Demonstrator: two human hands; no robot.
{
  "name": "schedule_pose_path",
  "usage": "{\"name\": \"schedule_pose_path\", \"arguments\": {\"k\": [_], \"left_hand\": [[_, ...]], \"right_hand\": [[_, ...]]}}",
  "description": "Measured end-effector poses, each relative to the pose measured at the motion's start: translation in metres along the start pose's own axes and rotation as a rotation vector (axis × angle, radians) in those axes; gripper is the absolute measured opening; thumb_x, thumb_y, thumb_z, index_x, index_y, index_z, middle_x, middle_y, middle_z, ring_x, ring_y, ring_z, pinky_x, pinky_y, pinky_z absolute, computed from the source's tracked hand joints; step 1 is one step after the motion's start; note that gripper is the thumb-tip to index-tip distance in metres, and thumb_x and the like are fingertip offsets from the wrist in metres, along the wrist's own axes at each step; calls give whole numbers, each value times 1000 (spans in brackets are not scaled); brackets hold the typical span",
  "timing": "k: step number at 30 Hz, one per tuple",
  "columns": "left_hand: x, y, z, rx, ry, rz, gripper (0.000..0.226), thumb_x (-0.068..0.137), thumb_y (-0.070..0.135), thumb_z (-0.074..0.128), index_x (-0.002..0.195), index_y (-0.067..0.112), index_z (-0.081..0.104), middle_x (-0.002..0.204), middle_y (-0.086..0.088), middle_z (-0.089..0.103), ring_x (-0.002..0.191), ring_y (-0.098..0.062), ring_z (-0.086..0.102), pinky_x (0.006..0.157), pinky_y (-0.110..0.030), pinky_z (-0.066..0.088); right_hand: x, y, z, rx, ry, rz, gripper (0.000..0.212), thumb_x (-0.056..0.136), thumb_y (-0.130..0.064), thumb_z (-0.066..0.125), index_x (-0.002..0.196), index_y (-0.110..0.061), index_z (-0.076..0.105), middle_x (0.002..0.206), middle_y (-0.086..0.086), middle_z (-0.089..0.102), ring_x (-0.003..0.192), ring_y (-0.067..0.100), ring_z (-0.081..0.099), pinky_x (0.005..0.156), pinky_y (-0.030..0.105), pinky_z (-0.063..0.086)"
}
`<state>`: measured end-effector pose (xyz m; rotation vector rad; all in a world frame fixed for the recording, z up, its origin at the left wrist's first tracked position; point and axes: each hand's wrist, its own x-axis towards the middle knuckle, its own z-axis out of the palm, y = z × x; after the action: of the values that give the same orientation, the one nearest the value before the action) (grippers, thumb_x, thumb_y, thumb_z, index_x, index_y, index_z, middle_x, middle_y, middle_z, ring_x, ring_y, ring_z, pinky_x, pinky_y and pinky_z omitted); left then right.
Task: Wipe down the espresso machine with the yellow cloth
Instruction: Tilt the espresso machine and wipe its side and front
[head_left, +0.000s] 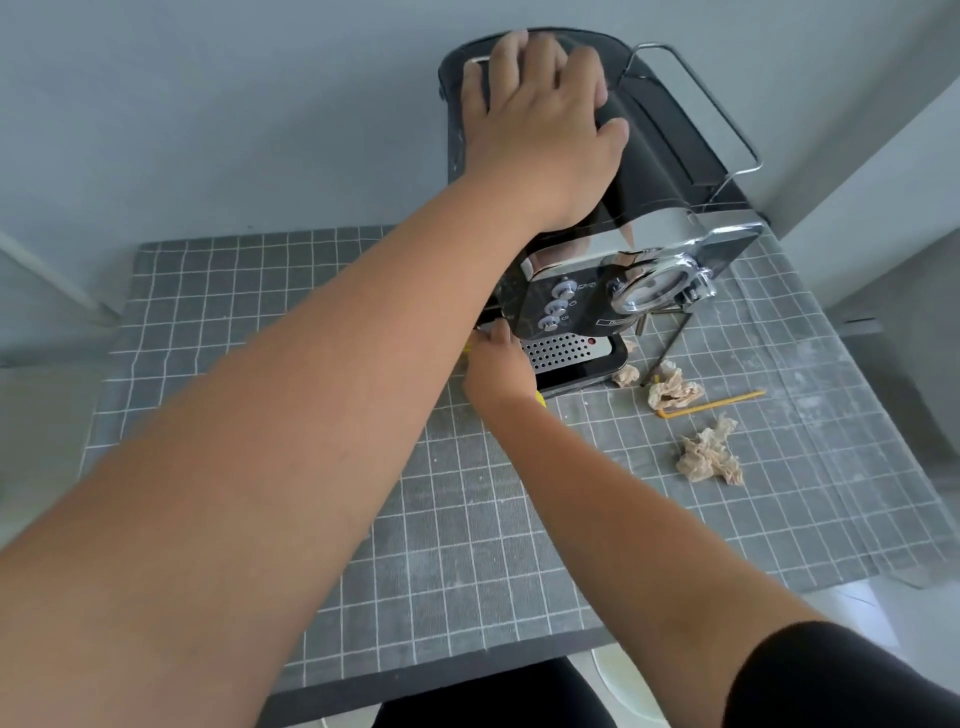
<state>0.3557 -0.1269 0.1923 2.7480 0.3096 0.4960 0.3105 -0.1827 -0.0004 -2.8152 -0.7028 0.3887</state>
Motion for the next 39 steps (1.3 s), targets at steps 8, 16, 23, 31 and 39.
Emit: {"name": "schedule_pose_path", "arguments": {"k": [8, 16, 23, 31, 39], "left_hand": [[0, 0, -2, -23, -40, -12, 30, 93, 44, 36, 117, 28, 45, 135, 3, 37, 144, -27, 8, 116, -51, 2], [-23, -25, -25, -518, 160, -39, 30, 87, 41, 51, 111, 25, 58, 111, 16, 47, 123, -14, 37, 106, -31, 23], [-167, -92, -2, -1054, -359, -601, 19, 97, 38, 49, 106, 22, 54, 111, 1, 58, 103, -16, 53, 80, -29, 39], [-239, -90, 10, -1464, -409, -799, 24, 97, 32, 49, 121, 33, 54, 109, -6, 69, 91, -23, 66, 77, -42, 54], [-260, -107, 25, -1048, -157, -716, 34, 93, 11, 60, 110, 41, 58, 105, 2, 63, 89, -19, 67, 71, -38, 60]], "right_hand": [[-37, 27, 5, -68, -88, -116, 42, 85, 3, 49, 127, -4, 50, 136, 13, 34, 113, 30, 46, 94, 40, 47], [-96, 41, -48, 703, -101, 39, 12, 93, -19, 55, 98, -12, 63, 93, 4, 58, 84, 22, 59, 72, 32, 45], [-112, 15, -82, 1976, -419, 168, 35, 86, -16, 53, 120, -10, 55, 108, 15, 64, 97, 28, 65, 89, 42, 52], [-119, -14, -58, 1900, -387, 191, 52, 91, -1, 50, 135, -29, 40, 127, 13, 60, 106, 26, 63, 90, 39, 51], [-128, -21, -26, 1446, -415, 173, 32, 91, -19, 62, 120, -11, 54, 112, 7, 63, 97, 20, 62, 85, 35, 48]]}}
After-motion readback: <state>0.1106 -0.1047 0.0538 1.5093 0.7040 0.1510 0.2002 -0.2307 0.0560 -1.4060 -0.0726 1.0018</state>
